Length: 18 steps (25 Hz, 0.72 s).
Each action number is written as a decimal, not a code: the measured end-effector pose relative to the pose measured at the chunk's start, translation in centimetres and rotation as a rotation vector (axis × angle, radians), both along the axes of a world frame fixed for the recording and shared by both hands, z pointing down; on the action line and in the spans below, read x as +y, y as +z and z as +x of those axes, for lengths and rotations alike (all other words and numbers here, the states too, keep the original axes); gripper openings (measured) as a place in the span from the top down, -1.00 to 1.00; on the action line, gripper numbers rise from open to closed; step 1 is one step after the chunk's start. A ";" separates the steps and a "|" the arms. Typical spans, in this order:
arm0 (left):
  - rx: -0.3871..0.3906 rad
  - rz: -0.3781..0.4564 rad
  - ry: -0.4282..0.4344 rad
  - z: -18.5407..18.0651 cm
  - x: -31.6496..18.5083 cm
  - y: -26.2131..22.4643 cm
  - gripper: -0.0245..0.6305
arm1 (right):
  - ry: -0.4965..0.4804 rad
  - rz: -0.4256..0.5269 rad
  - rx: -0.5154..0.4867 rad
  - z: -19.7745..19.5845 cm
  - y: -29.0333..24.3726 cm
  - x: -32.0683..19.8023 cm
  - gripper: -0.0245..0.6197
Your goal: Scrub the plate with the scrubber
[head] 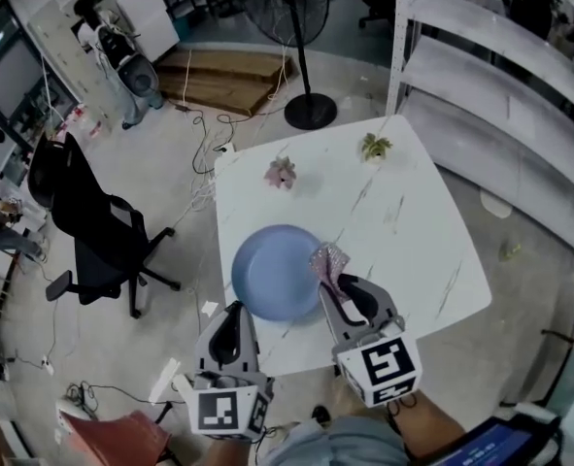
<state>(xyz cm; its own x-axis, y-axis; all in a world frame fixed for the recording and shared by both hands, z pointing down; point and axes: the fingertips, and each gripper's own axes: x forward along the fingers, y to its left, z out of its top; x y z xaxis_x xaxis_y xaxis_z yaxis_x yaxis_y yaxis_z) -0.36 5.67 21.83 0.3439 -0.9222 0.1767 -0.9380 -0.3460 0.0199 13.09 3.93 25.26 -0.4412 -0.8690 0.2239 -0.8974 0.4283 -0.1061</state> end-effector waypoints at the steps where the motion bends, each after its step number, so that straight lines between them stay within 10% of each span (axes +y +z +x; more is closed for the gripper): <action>1: -0.001 0.010 -0.011 0.2 -0.8 -0.6 0.91 | -0.014 0.010 -0.002 -0.1 -0.6 -1.0 0.65; 18: -0.008 0.133 -0.161 -2.5 -6.9 -5.0 0.90 | -0.148 0.121 0.044 -2.6 -5.2 -9.6 0.64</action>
<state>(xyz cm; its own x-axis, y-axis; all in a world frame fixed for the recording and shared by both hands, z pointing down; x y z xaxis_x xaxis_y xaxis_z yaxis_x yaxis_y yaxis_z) -2.86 -1.19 16.80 0.1892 -0.9806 0.0521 -0.9814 -0.1906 -0.0238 10.53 -5.63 20.02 -0.5582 -0.8172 0.1435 -0.8264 0.5631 -0.0082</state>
